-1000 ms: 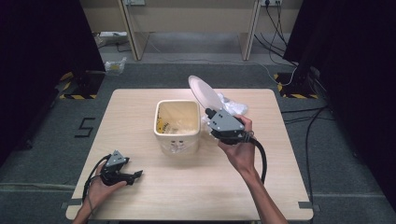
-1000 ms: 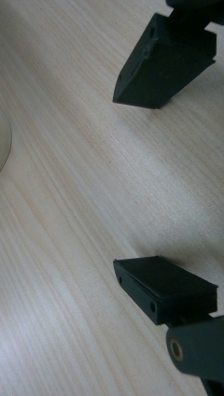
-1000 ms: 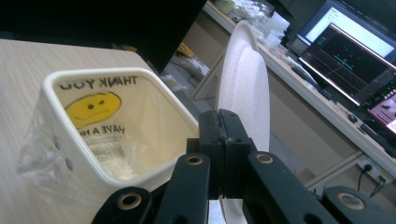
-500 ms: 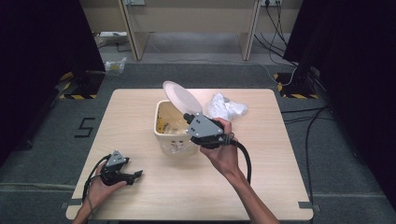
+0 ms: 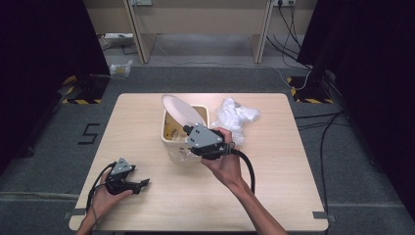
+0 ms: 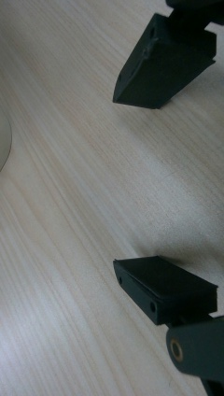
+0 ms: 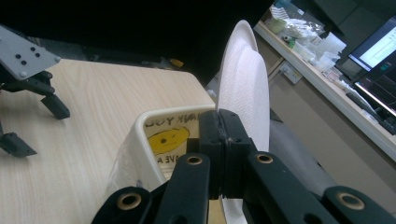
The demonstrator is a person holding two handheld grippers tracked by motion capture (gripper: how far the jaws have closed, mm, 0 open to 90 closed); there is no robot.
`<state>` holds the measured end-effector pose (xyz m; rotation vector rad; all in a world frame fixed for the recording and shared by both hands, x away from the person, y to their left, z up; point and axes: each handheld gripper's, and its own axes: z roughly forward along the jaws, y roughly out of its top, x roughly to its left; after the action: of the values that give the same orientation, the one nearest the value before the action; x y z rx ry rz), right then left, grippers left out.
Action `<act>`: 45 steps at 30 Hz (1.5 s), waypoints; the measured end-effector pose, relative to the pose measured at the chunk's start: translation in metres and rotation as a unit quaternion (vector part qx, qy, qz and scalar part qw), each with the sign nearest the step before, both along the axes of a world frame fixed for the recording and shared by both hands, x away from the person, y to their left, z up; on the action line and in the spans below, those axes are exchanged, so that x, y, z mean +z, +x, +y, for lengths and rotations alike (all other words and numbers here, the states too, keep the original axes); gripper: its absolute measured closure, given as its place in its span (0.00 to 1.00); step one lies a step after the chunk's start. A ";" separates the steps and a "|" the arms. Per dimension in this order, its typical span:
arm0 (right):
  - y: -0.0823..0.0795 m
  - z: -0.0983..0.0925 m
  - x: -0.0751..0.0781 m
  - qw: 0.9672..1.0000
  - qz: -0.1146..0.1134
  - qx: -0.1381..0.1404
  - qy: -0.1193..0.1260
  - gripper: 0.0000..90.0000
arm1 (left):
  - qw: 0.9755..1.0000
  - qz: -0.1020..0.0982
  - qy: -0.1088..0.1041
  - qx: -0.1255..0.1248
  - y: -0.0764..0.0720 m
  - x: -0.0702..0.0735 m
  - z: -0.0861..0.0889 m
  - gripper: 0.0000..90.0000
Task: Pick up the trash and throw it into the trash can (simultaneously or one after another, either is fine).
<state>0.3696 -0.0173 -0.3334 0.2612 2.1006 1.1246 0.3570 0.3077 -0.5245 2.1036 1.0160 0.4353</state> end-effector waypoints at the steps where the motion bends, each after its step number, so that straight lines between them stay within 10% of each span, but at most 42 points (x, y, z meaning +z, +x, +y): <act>1: -0.001 0.002 -0.001 1.000 0.001 0.002 -0.003 1.00 | 1.000 0.000 0.000 0.000 0.000 0.000 0.000 0.18; 45: 0.018 0.010 -0.029 0.998 0.064 0.011 -0.028 0.97 | 1.000 0.000 0.000 0.000 0.000 0.000 0.000 0.18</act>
<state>0.3878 -0.0069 -0.3619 0.2898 2.2485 1.0854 0.3570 0.3077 -0.5245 2.1031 1.0164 0.4347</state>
